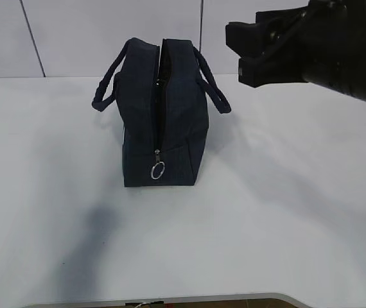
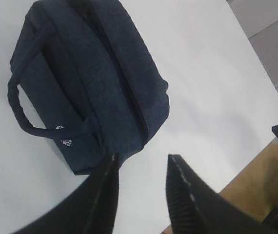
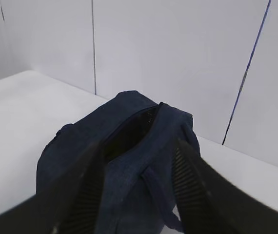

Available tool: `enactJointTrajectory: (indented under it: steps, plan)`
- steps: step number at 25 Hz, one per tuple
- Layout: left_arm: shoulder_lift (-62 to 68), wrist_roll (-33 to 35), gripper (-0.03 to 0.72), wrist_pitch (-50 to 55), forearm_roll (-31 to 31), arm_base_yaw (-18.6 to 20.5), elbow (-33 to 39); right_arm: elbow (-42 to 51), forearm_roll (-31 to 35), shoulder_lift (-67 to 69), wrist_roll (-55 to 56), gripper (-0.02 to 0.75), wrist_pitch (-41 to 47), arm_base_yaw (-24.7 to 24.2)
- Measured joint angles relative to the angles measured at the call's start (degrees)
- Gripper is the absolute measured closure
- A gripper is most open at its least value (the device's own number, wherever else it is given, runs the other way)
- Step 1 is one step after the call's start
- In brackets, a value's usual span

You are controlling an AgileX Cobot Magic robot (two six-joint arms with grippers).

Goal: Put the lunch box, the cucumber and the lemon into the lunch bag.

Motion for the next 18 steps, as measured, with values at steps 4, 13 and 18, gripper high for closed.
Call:
enactJointTrajectory:
  steps: [4,13,18]
  plan:
    - [0.00,-0.10,0.452,0.00,0.14,0.00,0.00,6.57,0.23,0.10,1.61,0.365,-13.33,0.00]
    - [0.00,-0.10,0.451,0.00,0.91,0.00,0.00,15.41,0.50,0.92,3.17,0.365,-19.53,0.00]
    - [0.00,-0.12,0.450,0.08,0.91,0.00,0.00,17.76,-1.28,4.20,7.28,0.379,-27.19,0.00]
